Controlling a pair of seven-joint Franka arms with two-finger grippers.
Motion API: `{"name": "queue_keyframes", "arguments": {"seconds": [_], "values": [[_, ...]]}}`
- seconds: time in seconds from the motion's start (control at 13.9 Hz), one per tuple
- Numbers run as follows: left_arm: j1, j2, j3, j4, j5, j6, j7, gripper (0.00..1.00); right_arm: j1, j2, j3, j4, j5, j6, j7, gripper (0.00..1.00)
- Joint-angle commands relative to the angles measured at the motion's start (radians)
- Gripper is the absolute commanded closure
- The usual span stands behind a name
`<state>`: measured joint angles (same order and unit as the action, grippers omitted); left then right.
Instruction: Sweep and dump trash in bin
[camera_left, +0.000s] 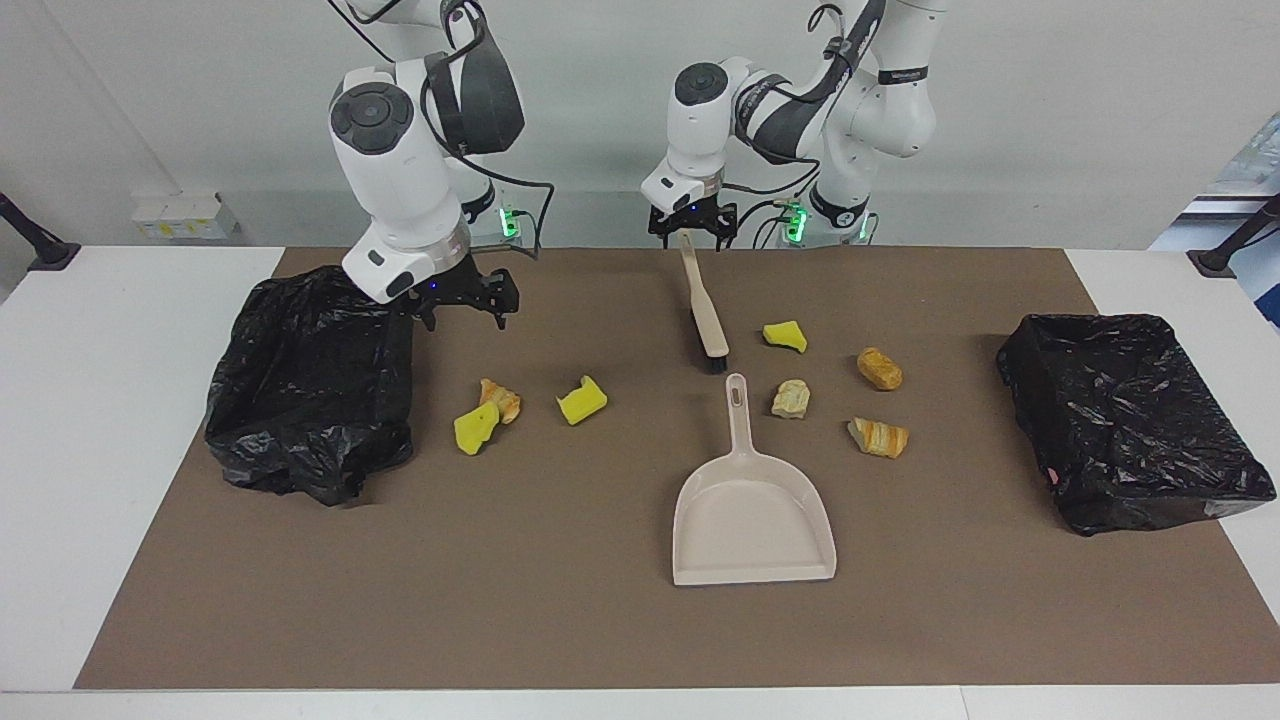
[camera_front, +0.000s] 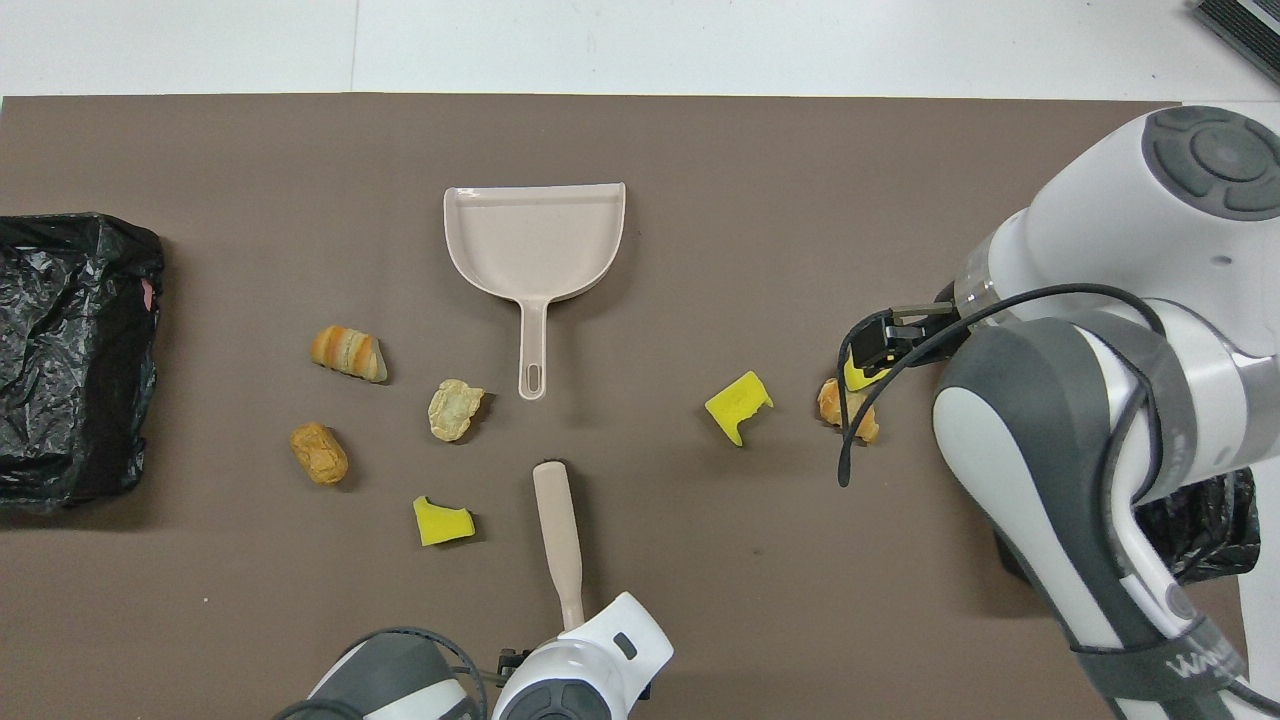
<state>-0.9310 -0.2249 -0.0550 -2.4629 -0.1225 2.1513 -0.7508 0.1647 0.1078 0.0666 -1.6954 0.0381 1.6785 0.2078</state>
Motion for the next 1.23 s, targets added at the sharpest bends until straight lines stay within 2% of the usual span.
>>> {"name": "queue_keyframes", "arguments": {"seconds": [0.0,0.14,0.22,0.65,0.72,0.79,0.87,0.94,1.08,1.15], "values": [[-0.037,-0.025,0.021,-0.076,-0.023,0.094,-0.016,0.19,0.024,-0.029,-0.001,-0.056,0.028,0.043,0.028,0.0],[-0.031,-0.022,0.021,-0.076,-0.037,0.096,-0.044,0.48,0.033,-0.037,-0.001,-0.067,0.028,0.055,0.053,0.0],[-0.028,-0.016,0.023,-0.076,-0.048,0.099,-0.064,0.54,0.05,-0.037,-0.001,-0.069,0.028,0.073,0.067,0.0],[-0.025,0.004,0.023,-0.074,-0.052,0.101,-0.078,0.54,0.082,-0.033,-0.001,-0.076,0.026,0.102,0.073,0.0],[-0.023,0.006,0.023,-0.074,-0.054,0.098,-0.068,0.59,0.1,-0.028,-0.001,-0.066,0.026,0.102,0.074,0.0],[-0.017,0.015,0.024,-0.064,-0.052,0.087,-0.058,0.73,0.107,-0.026,-0.001,-0.063,0.029,0.109,0.077,0.0],[-0.008,0.025,0.026,-0.045,-0.052,0.078,-0.047,0.95,0.116,-0.017,-0.001,-0.063,0.028,0.139,0.096,0.0],[0.009,0.03,0.029,-0.022,-0.052,0.064,-0.036,1.0,0.125,-0.014,-0.001,-0.063,0.028,0.153,0.113,0.0],[0.113,0.041,0.029,0.031,-0.052,-0.025,-0.026,1.0,0.145,0.0,-0.001,-0.064,0.028,0.205,0.128,0.0],[0.127,0.038,0.03,0.051,-0.051,-0.068,-0.019,1.0,0.157,0.007,-0.001,-0.063,0.028,0.22,0.133,0.0]]}}
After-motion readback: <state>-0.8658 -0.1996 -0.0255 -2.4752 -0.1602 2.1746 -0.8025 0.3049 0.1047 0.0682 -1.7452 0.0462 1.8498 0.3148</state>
